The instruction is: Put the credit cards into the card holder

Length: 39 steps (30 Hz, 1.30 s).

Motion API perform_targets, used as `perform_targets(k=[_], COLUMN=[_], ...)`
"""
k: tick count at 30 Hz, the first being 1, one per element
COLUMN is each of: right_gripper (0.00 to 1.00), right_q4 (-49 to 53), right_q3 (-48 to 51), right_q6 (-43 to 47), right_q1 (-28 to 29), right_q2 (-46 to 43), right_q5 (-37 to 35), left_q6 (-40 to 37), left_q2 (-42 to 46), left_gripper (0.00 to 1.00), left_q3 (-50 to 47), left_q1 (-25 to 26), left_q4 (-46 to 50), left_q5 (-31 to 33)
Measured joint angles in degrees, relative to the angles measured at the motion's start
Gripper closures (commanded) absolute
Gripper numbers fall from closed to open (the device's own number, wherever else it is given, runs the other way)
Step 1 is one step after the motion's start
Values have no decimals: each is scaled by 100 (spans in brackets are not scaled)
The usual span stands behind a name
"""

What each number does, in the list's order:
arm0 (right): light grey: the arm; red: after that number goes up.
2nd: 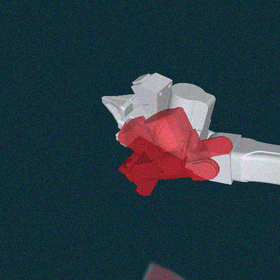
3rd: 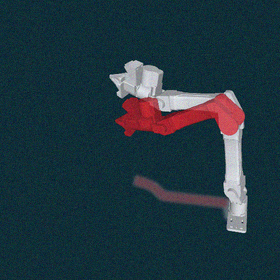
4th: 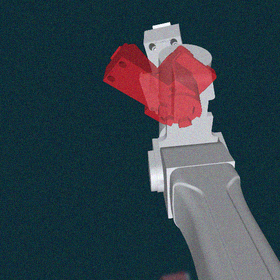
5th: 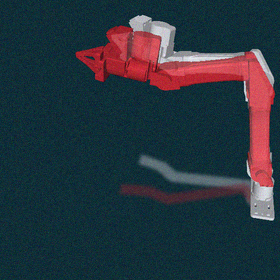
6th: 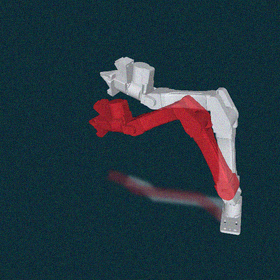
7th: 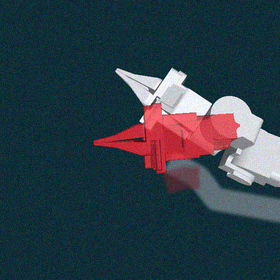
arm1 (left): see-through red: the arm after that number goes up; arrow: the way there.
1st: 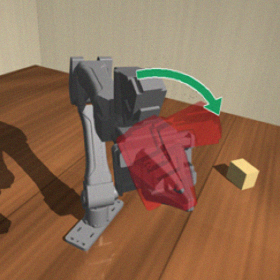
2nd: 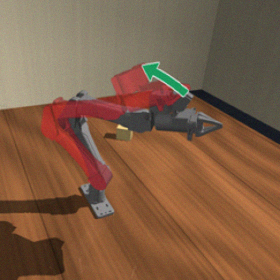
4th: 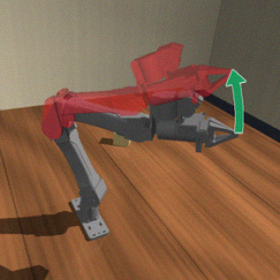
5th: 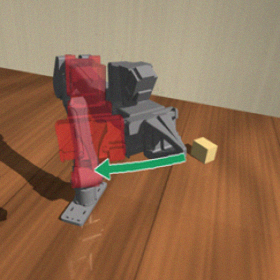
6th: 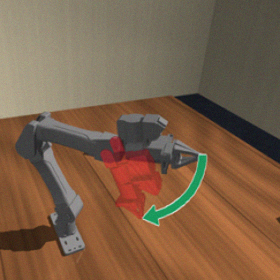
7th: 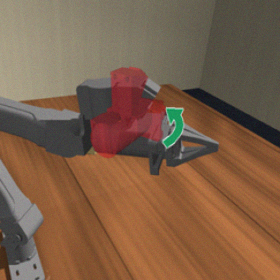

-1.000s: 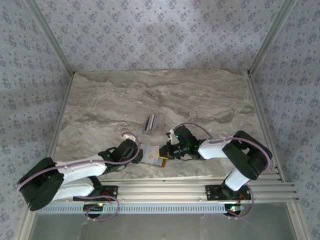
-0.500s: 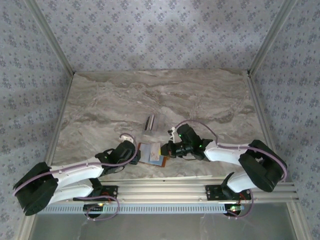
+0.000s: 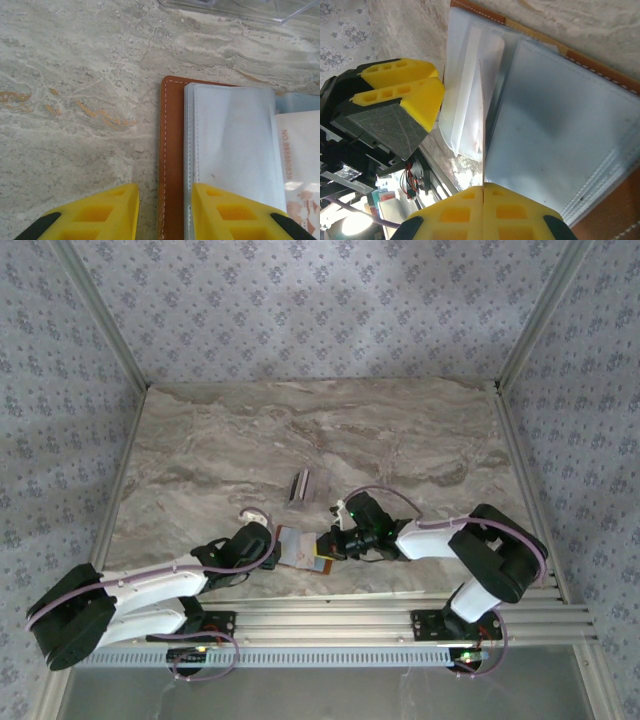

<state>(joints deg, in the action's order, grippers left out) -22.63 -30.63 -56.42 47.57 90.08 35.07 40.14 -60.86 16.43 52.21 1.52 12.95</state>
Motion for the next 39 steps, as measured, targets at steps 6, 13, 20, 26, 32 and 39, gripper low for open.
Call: perform_targets(k=[6, 13, 20, 26, 32, 39], right_gripper=[100, 100, 100, 100, 100, 100], right_q4=[-164, -186, -247, -212, -162, -173], right_q3=[-55, -127, -195, -264, -417, -428], right_q6=[-76, -83, -81, -55, 11, 9], right_q1=[20, 20, -116, -197, -179, 2], right_q2=[63, 184, 411, 415, 560, 636], right_q5=[76, 90, 136, 98, 50, -68], left_q6=[0, 0, 4, 42, 42, 42], left_q2=[0, 7, 160, 157, 157, 155], left_gripper=[67, 67, 67, 67, 67, 67], left_q3=[-4, -22, -101, -118, -122, -122], left_q1=[0, 0, 0, 4, 4, 4], left_q4=[-2, -2, 7, 2, 2, 2], left_q5=[2, 0, 20, 39, 39, 39])
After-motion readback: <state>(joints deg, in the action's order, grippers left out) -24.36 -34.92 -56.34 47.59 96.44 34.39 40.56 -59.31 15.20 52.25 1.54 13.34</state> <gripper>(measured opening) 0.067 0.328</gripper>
